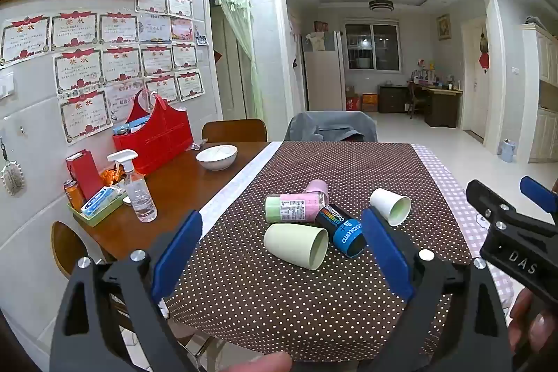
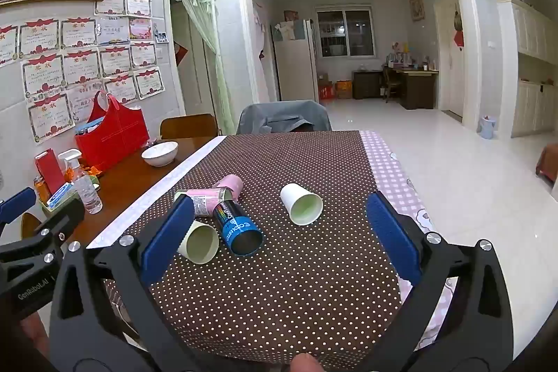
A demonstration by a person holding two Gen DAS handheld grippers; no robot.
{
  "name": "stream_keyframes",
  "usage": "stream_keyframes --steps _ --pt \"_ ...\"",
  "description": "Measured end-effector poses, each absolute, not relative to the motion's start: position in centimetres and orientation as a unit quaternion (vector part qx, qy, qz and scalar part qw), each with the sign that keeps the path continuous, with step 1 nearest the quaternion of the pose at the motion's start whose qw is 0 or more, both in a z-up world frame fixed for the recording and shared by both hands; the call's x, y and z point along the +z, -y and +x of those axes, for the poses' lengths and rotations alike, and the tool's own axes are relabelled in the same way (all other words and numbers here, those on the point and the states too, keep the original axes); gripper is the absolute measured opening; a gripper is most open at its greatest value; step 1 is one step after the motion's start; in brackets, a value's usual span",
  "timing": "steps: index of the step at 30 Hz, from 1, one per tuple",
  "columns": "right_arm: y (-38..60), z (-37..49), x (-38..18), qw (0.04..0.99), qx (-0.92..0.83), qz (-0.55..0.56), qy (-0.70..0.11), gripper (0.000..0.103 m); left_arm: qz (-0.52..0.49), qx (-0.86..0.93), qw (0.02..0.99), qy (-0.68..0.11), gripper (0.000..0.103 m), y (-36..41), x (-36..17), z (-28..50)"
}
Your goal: Flip cup upside down
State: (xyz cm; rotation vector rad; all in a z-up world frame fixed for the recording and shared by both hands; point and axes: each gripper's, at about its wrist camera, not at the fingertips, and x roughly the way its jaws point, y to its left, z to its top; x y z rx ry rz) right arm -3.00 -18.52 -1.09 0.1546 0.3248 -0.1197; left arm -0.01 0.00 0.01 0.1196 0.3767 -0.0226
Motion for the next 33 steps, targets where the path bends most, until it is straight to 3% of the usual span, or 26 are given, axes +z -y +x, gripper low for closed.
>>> stream_keyframes --steps 33 --pt "18.62 -3.24 -0.85 0.983 -0.059 0.079 -0.155 0.097 0.057 -0.011 0.981 -0.183 0.091 -0.02 0.01 -0.02"
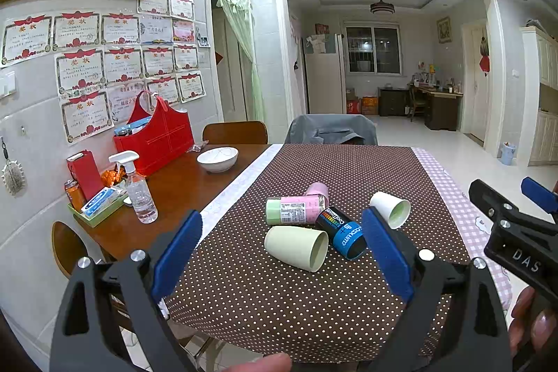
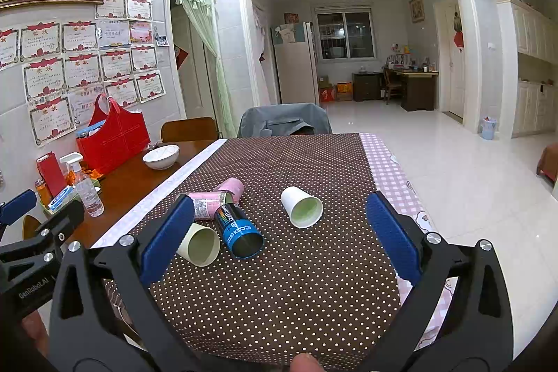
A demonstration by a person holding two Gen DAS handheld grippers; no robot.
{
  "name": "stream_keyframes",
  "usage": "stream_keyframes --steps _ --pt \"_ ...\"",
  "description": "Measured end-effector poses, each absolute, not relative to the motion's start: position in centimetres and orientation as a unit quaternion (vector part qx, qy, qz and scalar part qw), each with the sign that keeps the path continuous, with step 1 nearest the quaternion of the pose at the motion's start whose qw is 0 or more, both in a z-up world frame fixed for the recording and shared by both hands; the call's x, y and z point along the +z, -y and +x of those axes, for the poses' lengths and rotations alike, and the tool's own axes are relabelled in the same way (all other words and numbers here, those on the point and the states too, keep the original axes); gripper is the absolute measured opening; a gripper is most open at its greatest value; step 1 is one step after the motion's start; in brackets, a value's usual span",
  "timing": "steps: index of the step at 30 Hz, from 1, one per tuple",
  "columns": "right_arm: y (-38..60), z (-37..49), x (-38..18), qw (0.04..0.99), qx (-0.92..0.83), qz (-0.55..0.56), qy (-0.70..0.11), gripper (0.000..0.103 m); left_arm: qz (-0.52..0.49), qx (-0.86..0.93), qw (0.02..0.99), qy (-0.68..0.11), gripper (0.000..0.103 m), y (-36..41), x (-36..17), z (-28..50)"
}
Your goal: Flip cup upside down
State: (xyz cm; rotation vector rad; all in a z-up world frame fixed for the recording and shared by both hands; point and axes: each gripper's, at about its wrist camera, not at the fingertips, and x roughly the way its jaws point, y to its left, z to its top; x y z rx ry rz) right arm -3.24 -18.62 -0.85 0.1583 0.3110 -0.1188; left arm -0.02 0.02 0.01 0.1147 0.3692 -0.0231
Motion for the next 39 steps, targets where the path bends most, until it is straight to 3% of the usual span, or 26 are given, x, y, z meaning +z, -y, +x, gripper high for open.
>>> stream_keyframes --steps 39 --pt "18.0 -3.62 -0.46 0.983 -0.057 0.074 -0.155 0.097 0.054 -0.012 0.981 -0.184 0.091 -0.02 0.02 -0.04"
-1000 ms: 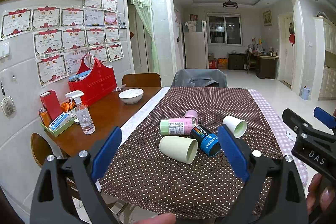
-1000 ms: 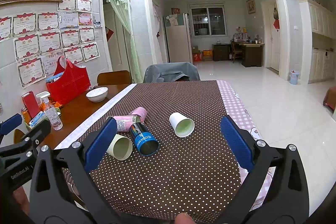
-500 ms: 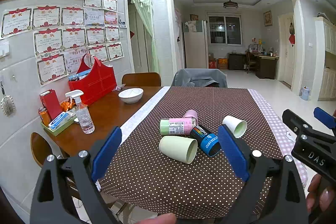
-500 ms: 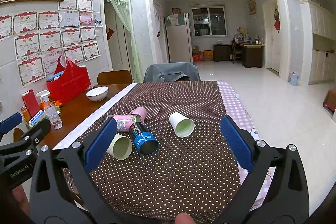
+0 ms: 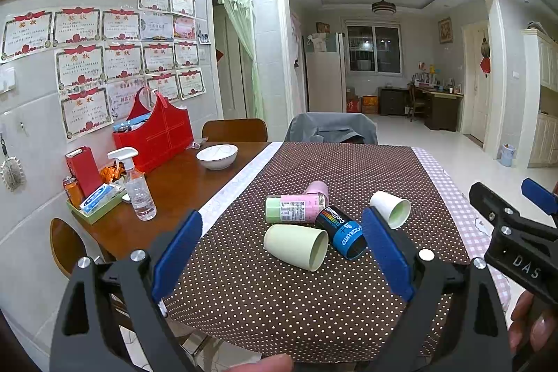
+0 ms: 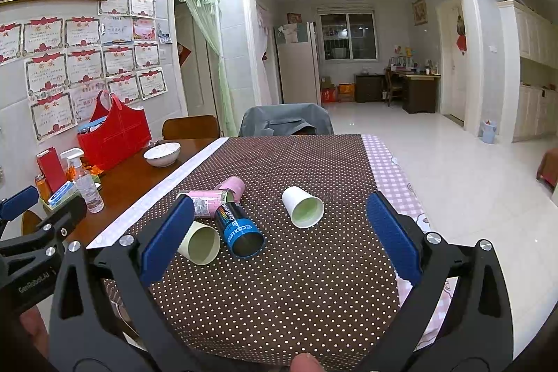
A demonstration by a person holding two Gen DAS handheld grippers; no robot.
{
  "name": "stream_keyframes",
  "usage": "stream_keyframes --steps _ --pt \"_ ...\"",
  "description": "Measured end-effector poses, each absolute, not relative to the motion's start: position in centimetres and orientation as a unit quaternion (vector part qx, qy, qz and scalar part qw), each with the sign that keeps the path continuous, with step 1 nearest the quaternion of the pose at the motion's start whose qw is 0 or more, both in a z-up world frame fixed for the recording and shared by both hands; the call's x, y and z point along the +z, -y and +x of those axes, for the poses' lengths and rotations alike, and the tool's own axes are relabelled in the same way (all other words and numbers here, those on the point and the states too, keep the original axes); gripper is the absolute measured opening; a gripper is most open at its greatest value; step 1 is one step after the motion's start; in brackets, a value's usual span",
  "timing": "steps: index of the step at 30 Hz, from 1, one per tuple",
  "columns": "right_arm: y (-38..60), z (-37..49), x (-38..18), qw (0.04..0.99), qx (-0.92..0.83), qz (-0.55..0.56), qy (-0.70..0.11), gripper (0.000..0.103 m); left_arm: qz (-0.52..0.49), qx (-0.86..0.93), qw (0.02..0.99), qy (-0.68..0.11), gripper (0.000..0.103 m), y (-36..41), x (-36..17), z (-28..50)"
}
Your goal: Flip cup upside down
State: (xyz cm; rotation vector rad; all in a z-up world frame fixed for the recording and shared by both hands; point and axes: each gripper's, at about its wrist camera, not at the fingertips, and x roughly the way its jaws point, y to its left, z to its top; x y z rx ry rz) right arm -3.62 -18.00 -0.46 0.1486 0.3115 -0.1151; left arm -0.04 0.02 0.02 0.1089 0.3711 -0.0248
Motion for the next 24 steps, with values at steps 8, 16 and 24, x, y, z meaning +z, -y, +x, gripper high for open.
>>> stream_keyframes --steps 8,16,24 --pt "18.0 -3.3 -0.6 0.983 -0.06 0.072 -0.159 0.097 0.056 -0.018 0.98 -0.189 0.091 -0.4 -1.7 1.1" --pt "19.1 -1.0 -1.9 0.979 -0.064 0.069 -0.182 0.097 0.06 -0.025 0.976 -0.207 0.091 1.0 -1.9 2.8" --pt "21.2 2.8 -4.0 0.971 -0.075 0.065 -0.218 0.097 0.07 -0.038 0.966 -0.246 0.091 3.1 -3.0 7.5"
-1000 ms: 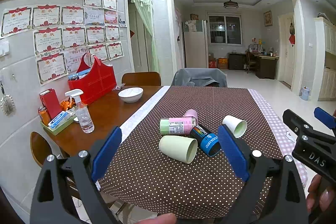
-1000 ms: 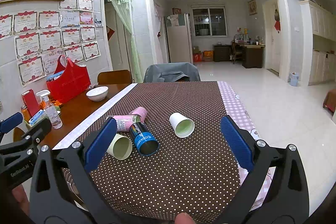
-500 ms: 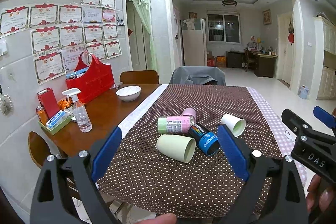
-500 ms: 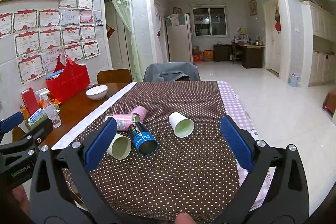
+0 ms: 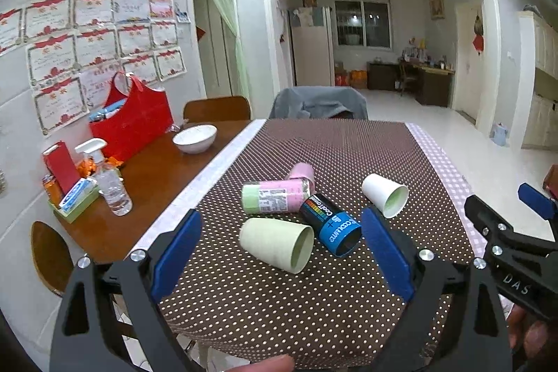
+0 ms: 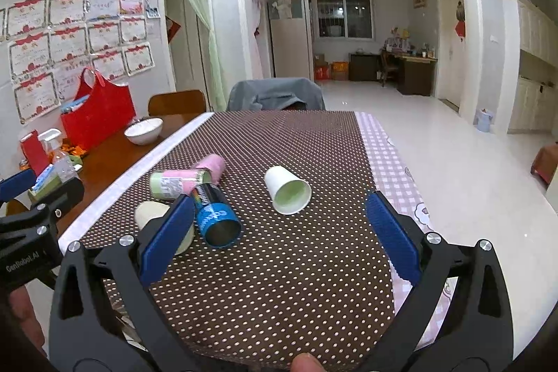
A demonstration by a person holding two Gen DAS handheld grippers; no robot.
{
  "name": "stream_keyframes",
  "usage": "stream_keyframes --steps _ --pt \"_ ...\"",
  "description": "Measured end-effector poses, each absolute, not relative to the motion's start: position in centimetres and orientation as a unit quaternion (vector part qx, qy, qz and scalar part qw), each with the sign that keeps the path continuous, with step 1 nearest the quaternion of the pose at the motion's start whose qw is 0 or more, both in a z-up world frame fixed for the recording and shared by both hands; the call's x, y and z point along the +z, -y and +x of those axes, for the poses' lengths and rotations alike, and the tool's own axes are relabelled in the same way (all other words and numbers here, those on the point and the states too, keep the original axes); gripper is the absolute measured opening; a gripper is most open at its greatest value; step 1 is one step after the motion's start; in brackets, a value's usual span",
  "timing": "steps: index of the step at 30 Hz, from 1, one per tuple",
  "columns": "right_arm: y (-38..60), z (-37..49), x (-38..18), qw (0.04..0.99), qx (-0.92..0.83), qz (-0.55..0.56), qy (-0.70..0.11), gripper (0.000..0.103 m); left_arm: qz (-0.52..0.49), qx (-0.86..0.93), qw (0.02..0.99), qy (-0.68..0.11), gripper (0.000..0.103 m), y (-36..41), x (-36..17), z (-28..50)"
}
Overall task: Flip cup upside down
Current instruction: 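Move the left gripper to the white paper cup and close on it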
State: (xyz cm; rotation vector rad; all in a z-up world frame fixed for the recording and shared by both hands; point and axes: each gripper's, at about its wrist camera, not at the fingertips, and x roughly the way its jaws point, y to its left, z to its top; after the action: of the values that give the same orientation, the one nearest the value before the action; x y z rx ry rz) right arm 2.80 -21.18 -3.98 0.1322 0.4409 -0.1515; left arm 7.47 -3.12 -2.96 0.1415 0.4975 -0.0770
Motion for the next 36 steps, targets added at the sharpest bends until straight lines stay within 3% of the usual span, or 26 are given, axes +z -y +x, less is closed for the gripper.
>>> stream_keyframes --steps 18,36 --pt "28.3 11.1 -7.6 0.948 -0.098 0.091 -0.288 0.097 0.078 -0.092 0.925 -0.36 0.091 10.3 -6.2 19.2" --pt "34.5 16.6 -12.1 0.923 -0.114 0.133 -0.342 0.097 0.012 -0.136 0.856 -0.499 0.091 18.1 -12.5 31.1"
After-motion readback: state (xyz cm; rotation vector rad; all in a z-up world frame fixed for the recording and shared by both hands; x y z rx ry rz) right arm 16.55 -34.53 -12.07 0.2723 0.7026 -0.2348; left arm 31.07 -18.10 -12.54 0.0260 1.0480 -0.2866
